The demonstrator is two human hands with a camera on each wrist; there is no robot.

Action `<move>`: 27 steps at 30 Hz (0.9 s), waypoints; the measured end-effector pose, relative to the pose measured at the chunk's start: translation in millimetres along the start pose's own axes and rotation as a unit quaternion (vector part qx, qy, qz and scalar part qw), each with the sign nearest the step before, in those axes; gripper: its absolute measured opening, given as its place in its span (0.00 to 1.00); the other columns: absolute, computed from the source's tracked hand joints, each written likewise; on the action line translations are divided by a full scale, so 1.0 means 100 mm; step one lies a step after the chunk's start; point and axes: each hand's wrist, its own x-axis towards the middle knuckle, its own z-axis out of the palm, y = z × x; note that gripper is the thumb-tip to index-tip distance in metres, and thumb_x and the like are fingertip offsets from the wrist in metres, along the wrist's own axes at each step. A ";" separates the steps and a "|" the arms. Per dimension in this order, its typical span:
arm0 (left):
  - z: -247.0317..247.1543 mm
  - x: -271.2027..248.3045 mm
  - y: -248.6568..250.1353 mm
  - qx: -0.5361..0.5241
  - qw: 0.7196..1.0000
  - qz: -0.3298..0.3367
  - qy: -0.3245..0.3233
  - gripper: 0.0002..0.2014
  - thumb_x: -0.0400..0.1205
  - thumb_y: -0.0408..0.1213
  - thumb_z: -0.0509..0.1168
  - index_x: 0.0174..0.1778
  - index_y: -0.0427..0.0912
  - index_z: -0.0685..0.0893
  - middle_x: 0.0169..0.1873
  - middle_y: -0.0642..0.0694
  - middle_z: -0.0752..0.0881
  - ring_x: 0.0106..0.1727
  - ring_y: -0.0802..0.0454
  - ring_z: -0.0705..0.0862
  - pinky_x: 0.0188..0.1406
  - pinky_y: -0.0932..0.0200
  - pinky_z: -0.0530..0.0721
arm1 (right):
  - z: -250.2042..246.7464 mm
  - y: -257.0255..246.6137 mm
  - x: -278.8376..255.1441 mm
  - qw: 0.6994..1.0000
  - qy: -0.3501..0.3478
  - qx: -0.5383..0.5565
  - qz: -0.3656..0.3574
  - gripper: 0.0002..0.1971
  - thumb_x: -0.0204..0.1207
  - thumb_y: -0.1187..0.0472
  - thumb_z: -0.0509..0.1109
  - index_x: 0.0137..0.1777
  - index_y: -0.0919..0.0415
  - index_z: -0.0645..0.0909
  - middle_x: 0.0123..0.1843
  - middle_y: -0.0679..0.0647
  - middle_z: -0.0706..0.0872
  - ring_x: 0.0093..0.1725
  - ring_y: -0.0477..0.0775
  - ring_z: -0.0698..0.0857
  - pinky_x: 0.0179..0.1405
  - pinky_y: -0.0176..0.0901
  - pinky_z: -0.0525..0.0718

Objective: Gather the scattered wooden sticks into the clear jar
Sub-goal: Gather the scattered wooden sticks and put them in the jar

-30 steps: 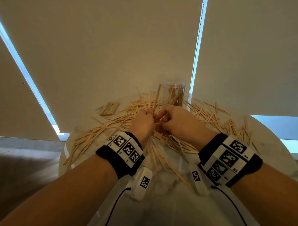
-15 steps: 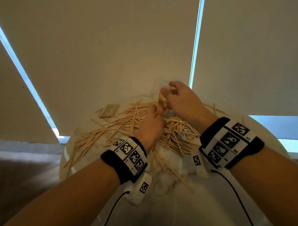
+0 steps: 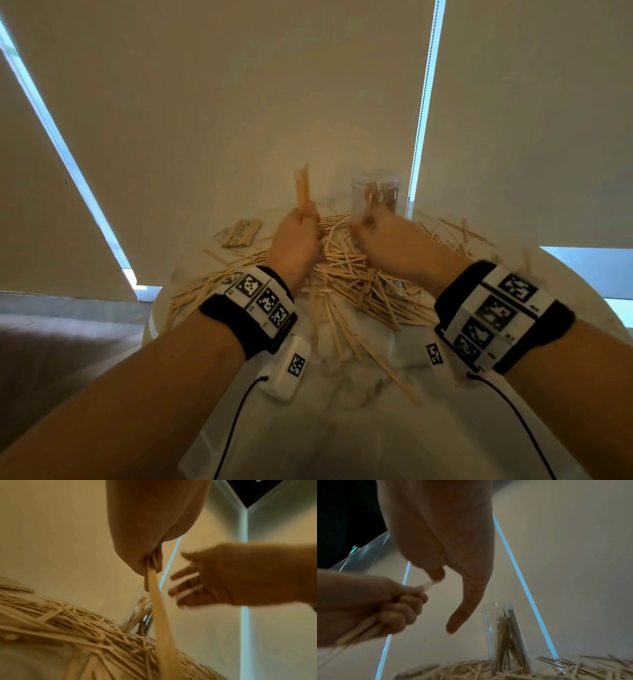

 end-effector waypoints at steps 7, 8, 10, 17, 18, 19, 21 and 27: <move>-0.19 0.12 -0.02 0.002 0.996 -0.011 0.093 0.17 0.93 0.54 0.49 0.45 0.47 0.71 0.30 0.51 0.72 0.17 0.60 0.67 0.18 0.62 0.68 | 0.62 -0.14 -0.07 0.921 -0.229 -0.315 0.006 0.35 0.79 0.29 0.57 0.38 0.64 0.81 0.37 0.55 0.82 0.41 0.55 0.82 0.48 0.48 0.82; -0.19 0.11 -0.04 0.005 0.996 -0.011 0.093 0.17 0.93 0.53 0.49 0.44 0.47 0.71 0.30 0.50 0.72 0.18 0.60 0.67 0.18 0.62 0.68 | 0.70 -0.16 -0.03 0.915 -0.228 -0.334 0.003 0.35 0.79 0.29 0.57 0.46 0.66 0.83 0.42 0.56 0.84 0.46 0.56 0.83 0.48 0.48 0.82; -0.19 0.08 -0.07 -0.003 0.996 -0.014 0.087 0.18 0.94 0.53 0.49 0.44 0.46 0.70 0.29 0.50 0.71 0.19 0.59 0.66 0.17 0.63 0.67 | 0.80 -0.23 0.04 0.906 -0.234 -0.352 -0.004 0.32 0.81 0.34 0.60 0.61 0.66 0.83 0.55 0.58 0.86 0.56 0.58 0.85 0.52 0.49 0.83; -0.26 0.05 -0.11 -0.085 0.993 -0.050 0.069 0.16 0.94 0.50 0.50 0.43 0.46 0.68 0.27 0.50 0.65 0.21 0.57 0.61 0.20 0.62 0.61 | 0.70 -0.23 0.10 0.907 -0.259 -0.329 -0.051 0.15 0.86 0.59 0.63 0.64 0.69 0.82 0.58 0.62 0.84 0.57 0.60 0.83 0.49 0.45 0.78; -0.27 0.05 -0.13 -0.085 0.993 -0.053 0.069 0.16 0.94 0.50 0.50 0.43 0.46 0.67 0.27 0.50 0.65 0.21 0.57 0.61 0.20 0.62 0.61 | 0.69 -0.22 0.10 0.904 -0.262 -0.336 -0.047 0.15 0.85 0.57 0.65 0.63 0.68 0.83 0.55 0.61 0.84 0.54 0.59 0.83 0.48 0.44 0.77; -0.28 0.06 -0.15 -0.082 0.992 -0.058 0.071 0.17 0.94 0.50 0.50 0.43 0.46 0.67 0.26 0.50 0.66 0.20 0.58 0.62 0.19 0.63 0.61 | 0.68 -0.21 0.09 0.902 -0.264 -0.338 -0.040 0.16 0.85 0.56 0.66 0.64 0.67 0.83 0.55 0.60 0.84 0.53 0.58 0.83 0.48 0.44 0.77; -0.30 0.05 -0.19 -0.077 0.992 -0.071 0.073 0.16 0.94 0.50 0.51 0.43 0.46 0.68 0.26 0.50 0.67 0.19 0.58 0.63 0.18 0.64 0.62 | 0.66 -0.17 0.06 0.905 -0.263 -0.333 -0.022 0.17 0.85 0.56 0.65 0.66 0.66 0.81 0.61 0.59 0.85 0.60 0.59 0.84 0.51 0.44 0.79; -0.24 -0.03 -0.23 -0.052 0.991 -0.111 0.060 0.15 0.94 0.51 0.51 0.50 0.45 0.73 0.28 0.48 0.68 0.22 0.56 0.64 0.23 0.60 0.66 | 0.54 0.02 0.02 0.925 -0.227 -0.304 -0.014 0.10 0.84 0.64 0.62 0.53 0.68 0.83 0.37 0.53 0.77 0.39 0.54 0.78 0.43 0.43 0.79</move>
